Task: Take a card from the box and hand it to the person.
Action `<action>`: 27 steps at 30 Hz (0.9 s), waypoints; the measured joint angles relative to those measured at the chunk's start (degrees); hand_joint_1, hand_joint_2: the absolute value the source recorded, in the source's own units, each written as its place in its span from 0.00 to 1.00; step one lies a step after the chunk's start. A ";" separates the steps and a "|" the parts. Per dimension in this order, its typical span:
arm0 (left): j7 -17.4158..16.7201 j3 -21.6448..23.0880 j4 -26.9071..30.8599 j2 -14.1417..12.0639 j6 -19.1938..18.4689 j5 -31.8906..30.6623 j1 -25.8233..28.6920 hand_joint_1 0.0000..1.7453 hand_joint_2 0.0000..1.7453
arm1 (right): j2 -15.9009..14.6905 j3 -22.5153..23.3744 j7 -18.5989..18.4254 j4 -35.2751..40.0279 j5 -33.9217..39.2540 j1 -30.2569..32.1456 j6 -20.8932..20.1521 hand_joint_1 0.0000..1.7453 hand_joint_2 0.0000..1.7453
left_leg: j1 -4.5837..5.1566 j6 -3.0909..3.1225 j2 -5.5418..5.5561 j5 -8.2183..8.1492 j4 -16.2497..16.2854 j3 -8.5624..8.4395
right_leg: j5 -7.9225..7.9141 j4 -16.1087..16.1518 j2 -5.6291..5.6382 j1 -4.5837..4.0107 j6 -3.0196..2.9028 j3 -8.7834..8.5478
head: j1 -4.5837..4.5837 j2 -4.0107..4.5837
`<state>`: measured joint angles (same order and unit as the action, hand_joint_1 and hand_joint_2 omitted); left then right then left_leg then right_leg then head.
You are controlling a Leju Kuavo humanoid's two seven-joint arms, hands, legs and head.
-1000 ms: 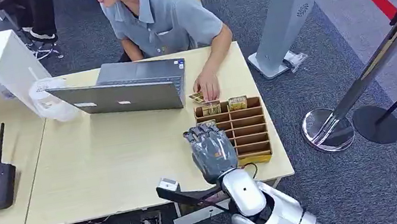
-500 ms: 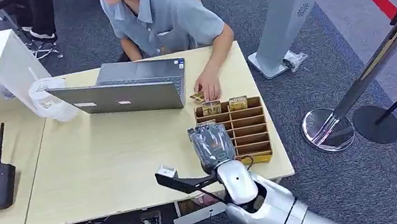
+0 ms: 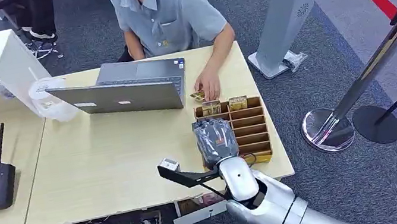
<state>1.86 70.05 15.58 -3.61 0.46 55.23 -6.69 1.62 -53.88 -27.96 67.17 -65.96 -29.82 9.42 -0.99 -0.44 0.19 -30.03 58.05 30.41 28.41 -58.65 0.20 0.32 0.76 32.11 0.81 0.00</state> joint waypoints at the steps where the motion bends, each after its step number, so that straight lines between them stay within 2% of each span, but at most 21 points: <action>1: 0.00 0.00 0.00 0.00 0.02 0.00 0.00 0.00 0.00 | 0.00 0.02 0.00 -0.09 -0.02 0.00 -0.06 0.52 1.00 | 0.00 0.00 0.00 0.00 0.00 0.00 | 0.00 0.00 0.00 0.00 0.00 0.00 | 0.00 0.00; 4: 0.02 0.00 0.00 0.00 0.07 0.00 0.00 0.00 0.00 | 0.00 0.11 -0.09 -0.46 0.07 0.00 -0.44 0.47 1.00 | 0.00 0.00 0.00 0.00 0.00 0.00 | 0.00 0.00 0.00 0.00 0.00 0.00 | 0.00 0.00; 9: 0.02 0.00 0.00 0.02 0.07 0.00 0.00 0.00 0.00 | 0.00 0.92 -0.20 -1.16 0.15 0.02 -0.85 0.54 1.00 | 0.00 0.00 0.00 0.00 0.00 0.00 | 0.00 0.00 0.00 0.00 0.00 0.00 | 0.02 0.00; 17: 0.11 0.00 0.00 0.04 0.04 0.00 0.01 0.00 0.00 | -0.22 1.03 -0.33 -2.10 0.13 0.06 -1.55 0.53 1.00 | 0.00 0.00 -0.01 0.00 0.00 0.00 | 0.00 0.00 0.01 0.00 0.00 0.00 | 0.02 0.00; 19: 0.13 0.00 0.00 0.04 0.04 0.02 0.00 0.00 0.00 | -0.33 1.03 -0.33 -2.25 0.13 0.11 -1.62 0.58 1.00 | 0.00 0.00 -0.01 0.00 0.00 0.00 | 0.00 0.00 0.01 0.00 0.00 0.00 | 0.02 0.00; 27: 0.11 -0.02 0.00 0.04 0.02 0.20 0.02 0.00 0.00 | -0.83 1.51 -1.05 -2.86 0.13 0.13 -1.57 0.58 1.00 | 0.00 0.00 -0.01 0.00 0.00 -0.01 | 0.00 0.00 0.01 0.00 0.00 0.01 | 0.00 0.00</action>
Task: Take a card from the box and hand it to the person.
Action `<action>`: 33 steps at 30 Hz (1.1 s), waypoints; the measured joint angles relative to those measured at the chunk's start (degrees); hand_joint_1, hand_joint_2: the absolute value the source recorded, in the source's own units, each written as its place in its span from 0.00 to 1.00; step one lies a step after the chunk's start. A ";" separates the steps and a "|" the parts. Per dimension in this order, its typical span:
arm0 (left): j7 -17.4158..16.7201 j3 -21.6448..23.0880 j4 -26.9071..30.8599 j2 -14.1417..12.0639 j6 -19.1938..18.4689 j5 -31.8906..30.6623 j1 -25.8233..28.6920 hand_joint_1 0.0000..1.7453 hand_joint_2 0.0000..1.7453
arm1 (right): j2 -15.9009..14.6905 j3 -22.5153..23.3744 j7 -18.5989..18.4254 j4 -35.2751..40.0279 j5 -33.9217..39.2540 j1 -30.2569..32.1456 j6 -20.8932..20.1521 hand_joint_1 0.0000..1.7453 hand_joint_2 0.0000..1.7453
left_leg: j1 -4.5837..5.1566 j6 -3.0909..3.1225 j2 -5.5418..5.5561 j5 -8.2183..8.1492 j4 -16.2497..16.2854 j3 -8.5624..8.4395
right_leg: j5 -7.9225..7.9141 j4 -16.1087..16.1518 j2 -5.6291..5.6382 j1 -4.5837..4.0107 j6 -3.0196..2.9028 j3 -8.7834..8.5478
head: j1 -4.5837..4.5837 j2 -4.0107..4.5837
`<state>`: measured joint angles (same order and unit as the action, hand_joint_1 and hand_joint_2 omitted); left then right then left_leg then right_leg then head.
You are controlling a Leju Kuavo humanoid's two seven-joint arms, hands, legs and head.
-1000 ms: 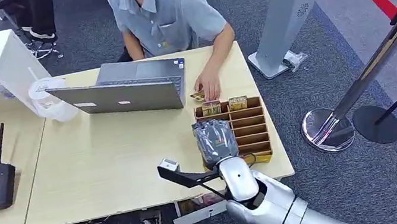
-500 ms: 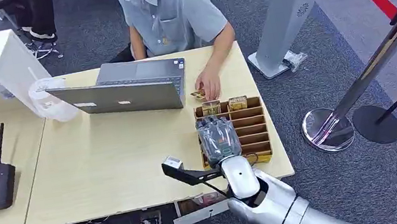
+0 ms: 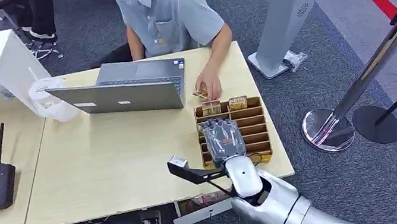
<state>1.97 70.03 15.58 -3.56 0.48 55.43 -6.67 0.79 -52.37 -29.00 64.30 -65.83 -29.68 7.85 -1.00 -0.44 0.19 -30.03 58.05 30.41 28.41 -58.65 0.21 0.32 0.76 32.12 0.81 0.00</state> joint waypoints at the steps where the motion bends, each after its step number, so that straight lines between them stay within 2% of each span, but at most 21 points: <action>1: 0.00 0.02 0.00 0.00 0.00 0.00 0.00 0.00 0.00 | -0.11 0.02 0.00 0.00 -0.02 -0.01 -0.02 0.58 1.00 | 0.00 0.00 0.00 0.00 0.00 0.00 | 0.00 0.00 0.00 0.00 0.00 0.00 | 0.00 0.00; 5: 0.07 0.00 0.00 0.00 0.00 0.00 0.00 0.00 0.00 | -0.11 0.66 0.00 0.00 -0.18 -0.01 -0.15 0.63 1.00 | 0.00 0.00 0.00 0.00 0.00 0.00 | 0.00 0.00 0.00 0.00 0.00 0.00 | 0.00 0.00; 8: 0.09 0.02 0.00 0.00 -0.02 0.00 0.00 0.00 0.00 | -0.13 0.90 0.00 0.00 -0.20 0.00 -0.09 0.60 1.00 | 0.00 0.00 0.00 0.00 0.00 0.00 | 0.00 0.00 0.00 0.00 0.00 0.00 | 0.00 0.00; 14: 0.09 0.02 0.00 0.02 -0.02 0.00 0.00 0.00 0.00 | -0.28 0.96 -0.07 0.00 -0.24 0.01 -0.04 0.64 1.00 | 0.00 0.00 0.00 0.00 0.00 0.00 | 0.00 0.00 0.00 0.00 0.00 0.00 | 0.00 0.00; 20: 0.11 0.02 0.00 0.02 -0.02 -0.04 0.00 0.00 0.00 | -0.57 0.96 0.08 0.00 -0.57 0.01 -0.55 0.55 1.00 | 0.00 0.00 0.00 0.00 0.00 0.00 | 0.00 0.00 0.00 0.00 0.00 0.00 | 0.00 0.00; 23: 0.24 0.00 0.00 0.02 -0.02 -0.04 0.00 0.00 0.00 | -0.57 0.90 0.68 0.00 -0.55 0.04 -1.25 0.68 1.00 | 0.00 0.00 0.00 0.00 0.00 0.00 | 0.00 0.00 0.00 0.00 0.00 0.00 | 0.00 0.00; 24: 0.24 0.00 0.00 0.02 -0.04 -0.04 0.01 0.00 0.00 | -0.57 0.88 0.85 0.00 -0.55 0.06 -1.29 0.69 1.00 | 0.00 0.00 0.00 0.00 0.00 0.00 | 0.00 0.00 0.00 0.00 0.00 0.00 | 0.00 0.00; 28: 0.20 0.00 0.00 0.04 -0.04 -0.04 0.00 0.00 0.00 | -0.55 0.77 1.24 0.00 -0.52 0.35 -1.53 0.64 1.00 | 0.00 0.00 0.00 0.00 0.00 0.00 | 0.00 0.00 0.00 0.00 0.00 0.00 | 0.00 0.00; 32: 0.20 0.02 0.00 0.04 -0.04 -0.04 0.00 0.00 0.00 | -0.52 0.74 1.24 0.00 -0.50 0.62 -1.53 0.68 1.00 | 0.00 0.00 0.00 0.00 0.00 0.00 | 0.00 0.00 0.00 0.00 0.00 0.00 | 0.00 0.00; 33: 0.20 0.00 0.00 0.04 -0.04 -0.04 0.00 0.00 0.00 | -0.52 0.72 1.24 0.00 -0.48 0.66 -1.53 0.66 1.00 | 0.00 0.00 0.00 0.00 0.00 0.00 | 0.00 0.00 0.00 0.00 0.00 0.00 | 0.00 0.00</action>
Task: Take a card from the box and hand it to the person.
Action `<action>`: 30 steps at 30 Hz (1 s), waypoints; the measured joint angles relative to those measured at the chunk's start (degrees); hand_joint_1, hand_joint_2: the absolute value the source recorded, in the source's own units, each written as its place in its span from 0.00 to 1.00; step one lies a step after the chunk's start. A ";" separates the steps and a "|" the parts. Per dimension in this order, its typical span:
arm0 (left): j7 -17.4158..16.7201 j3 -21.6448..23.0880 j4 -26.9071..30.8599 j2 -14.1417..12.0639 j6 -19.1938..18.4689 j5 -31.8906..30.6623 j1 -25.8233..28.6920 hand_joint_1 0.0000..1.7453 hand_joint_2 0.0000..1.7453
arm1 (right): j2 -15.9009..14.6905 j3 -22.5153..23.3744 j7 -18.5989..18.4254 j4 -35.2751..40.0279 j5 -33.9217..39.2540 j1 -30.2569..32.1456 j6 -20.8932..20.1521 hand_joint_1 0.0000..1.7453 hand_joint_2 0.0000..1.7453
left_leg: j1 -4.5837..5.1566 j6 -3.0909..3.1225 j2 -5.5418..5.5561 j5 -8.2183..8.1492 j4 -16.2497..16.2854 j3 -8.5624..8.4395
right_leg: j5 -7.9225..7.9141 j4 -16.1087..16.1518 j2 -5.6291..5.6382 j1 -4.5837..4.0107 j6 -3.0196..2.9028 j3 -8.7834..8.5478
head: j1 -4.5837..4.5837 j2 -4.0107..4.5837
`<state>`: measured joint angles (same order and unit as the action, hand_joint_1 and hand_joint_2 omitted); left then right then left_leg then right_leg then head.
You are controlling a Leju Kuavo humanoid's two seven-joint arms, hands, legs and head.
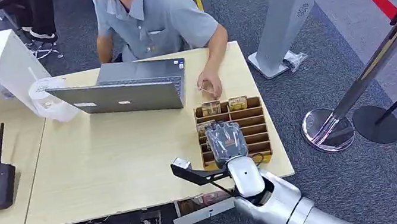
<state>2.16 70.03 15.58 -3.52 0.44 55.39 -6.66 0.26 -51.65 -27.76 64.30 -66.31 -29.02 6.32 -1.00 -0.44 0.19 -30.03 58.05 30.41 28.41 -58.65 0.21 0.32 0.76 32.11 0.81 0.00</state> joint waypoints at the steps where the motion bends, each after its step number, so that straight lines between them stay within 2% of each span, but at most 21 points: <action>1: 0.00 0.00 0.00 0.00 0.00 0.00 0.00 0.00 0.00 | 0.00 0.00 0.00 0.00 0.06 0.00 0.00 0.65 1.00 | 0.00 0.00 0.00 0.00 0.00 0.00 | 0.00 0.00 0.00 0.00 0.00 0.00 | 0.00 0.00; 5: 0.00 0.00 0.00 0.00 0.04 0.04 0.00 0.00 0.00 | 0.00 0.02 0.18 -0.02 0.68 0.03 0.07 0.62 1.00 | 0.00 0.00 0.00 0.00 0.00 0.00 | 0.00 0.00 0.00 0.00 0.00 0.00 | 0.00 0.00; 11: 0.00 0.00 0.00 0.00 0.02 0.04 0.00 0.00 0.00 | 0.09 0.02 0.30 -0.02 0.83 0.04 0.15 0.67 1.00 | 0.00 0.00 0.00 0.00 0.00 0.00 | 0.00 0.00 0.00 0.00 0.00 0.00 | 0.00 0.00; 13: -0.02 0.00 0.00 0.00 0.02 0.04 0.00 0.00 0.00 | 0.18 0.04 0.35 -0.02 0.83 0.03 0.15 0.63 1.00 | 0.00 0.00 0.00 0.00 0.00 0.00 | 0.00 0.00 0.00 0.00 0.00 0.00 | 0.00 0.00; 16: -0.02 0.00 0.00 0.00 0.02 0.04 0.00 0.00 0.00 | 0.33 0.04 0.35 -0.04 0.96 0.02 0.15 0.71 1.00 | 0.00 0.00 0.00 0.00 0.00 0.00 | 0.00 0.00 0.00 0.00 0.00 0.00 | 0.00 0.00; 27: -0.02 0.00 0.00 0.00 0.02 0.04 0.00 0.00 0.00 | 0.72 0.07 0.87 -0.35 1.68 -0.15 0.00 0.75 1.00 | 0.00 0.00 0.00 0.00 0.00 0.00 | 0.00 0.00 0.00 0.00 0.00 0.00 | 0.00 0.00; 29: -0.02 0.00 0.00 0.00 0.00 0.04 0.00 0.00 0.00 | 0.83 0.04 0.87 -0.55 1.68 -0.25 0.00 0.83 1.00 | 0.00 0.00 0.00 0.00 0.00 0.00 | 0.00 0.00 0.00 0.00 0.00 0.00 | 0.00 0.00; 30: -0.02 0.00 0.00 0.00 0.00 0.04 0.01 0.00 0.00 | 0.85 0.04 0.89 -0.65 1.70 -0.35 -0.07 0.95 1.00 | 0.00 0.00 0.00 0.00 0.00 0.00 | 0.00 0.00 0.00 0.00 0.00 -0.01 | 0.00 0.00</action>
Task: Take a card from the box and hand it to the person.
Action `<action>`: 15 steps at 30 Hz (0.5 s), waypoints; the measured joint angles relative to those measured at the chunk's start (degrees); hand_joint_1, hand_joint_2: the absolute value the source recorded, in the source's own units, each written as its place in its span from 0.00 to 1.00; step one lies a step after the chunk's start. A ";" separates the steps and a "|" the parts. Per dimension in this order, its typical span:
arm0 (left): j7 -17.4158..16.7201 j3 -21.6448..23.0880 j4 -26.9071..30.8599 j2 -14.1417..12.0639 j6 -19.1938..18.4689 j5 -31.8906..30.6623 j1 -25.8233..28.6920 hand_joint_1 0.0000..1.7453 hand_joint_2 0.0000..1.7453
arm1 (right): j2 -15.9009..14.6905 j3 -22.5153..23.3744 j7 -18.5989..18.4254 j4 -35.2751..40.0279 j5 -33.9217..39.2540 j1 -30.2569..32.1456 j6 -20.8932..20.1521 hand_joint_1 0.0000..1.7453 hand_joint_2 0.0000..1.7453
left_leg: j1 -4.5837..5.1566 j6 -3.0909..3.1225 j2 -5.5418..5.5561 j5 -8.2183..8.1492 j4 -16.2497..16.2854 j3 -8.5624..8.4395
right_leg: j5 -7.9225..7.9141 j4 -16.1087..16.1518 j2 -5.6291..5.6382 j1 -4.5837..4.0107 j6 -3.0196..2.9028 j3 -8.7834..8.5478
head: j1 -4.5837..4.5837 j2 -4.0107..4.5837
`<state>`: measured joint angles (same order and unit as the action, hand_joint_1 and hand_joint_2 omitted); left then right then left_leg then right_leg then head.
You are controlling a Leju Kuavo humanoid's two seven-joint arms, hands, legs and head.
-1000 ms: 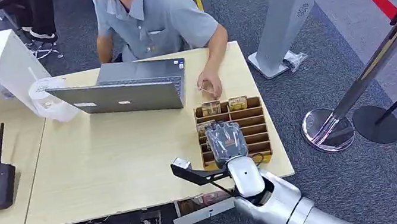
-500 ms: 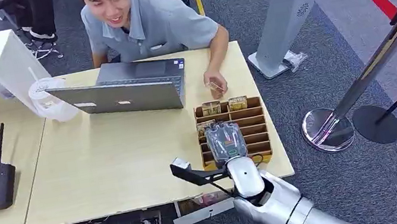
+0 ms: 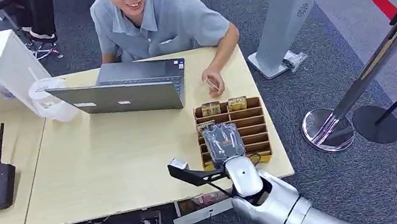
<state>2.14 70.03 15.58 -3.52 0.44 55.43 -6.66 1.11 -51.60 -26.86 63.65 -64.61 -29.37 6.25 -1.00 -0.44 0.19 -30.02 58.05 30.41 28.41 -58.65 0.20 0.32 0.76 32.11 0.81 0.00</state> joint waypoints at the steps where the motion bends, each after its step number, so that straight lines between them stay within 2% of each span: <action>1: 0.00 0.02 0.00 0.00 0.00 0.00 0.00 0.00 0.00 | 0.07 -0.02 0.02 -0.11 0.07 -0.12 -0.09 0.99 1.00 | 0.00 0.00 0.00 0.00 0.00 0.00 | 0.00 0.00 0.00 0.00 0.00 0.00 | 0.00 0.00; 10: 0.00 0.00 0.00 0.00 -0.04 -0.02 0.00 0.00 0.00 | 0.09 -0.28 0.13 -0.20 -0.02 -1.26 -1.44 1.00 1.00 | 0.00 0.00 0.00 0.00 0.00 -0.01 | 0.00 0.00 0.00 0.00 0.00 0.00 | 0.00 0.00; 15: -0.13 0.02 0.00 -0.11 -0.31 -0.42 0.06 0.00 0.00 | -1.75 -1.05 -0.15 3.98 -2.84 -2.80 -4.15 1.00 1.00 | 0.01 0.00 0.00 0.00 0.00 0.00 | 0.00 0.00 0.00 0.00 0.00 0.01 | 0.00 0.00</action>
<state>2.01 70.05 15.58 -3.63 0.13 55.01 -6.60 -0.64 -52.65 -27.01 67.63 -67.45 -32.17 2.10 -0.99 -0.44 0.19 -30.02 58.05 30.40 28.41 -58.65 0.21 0.32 0.76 32.12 0.81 0.00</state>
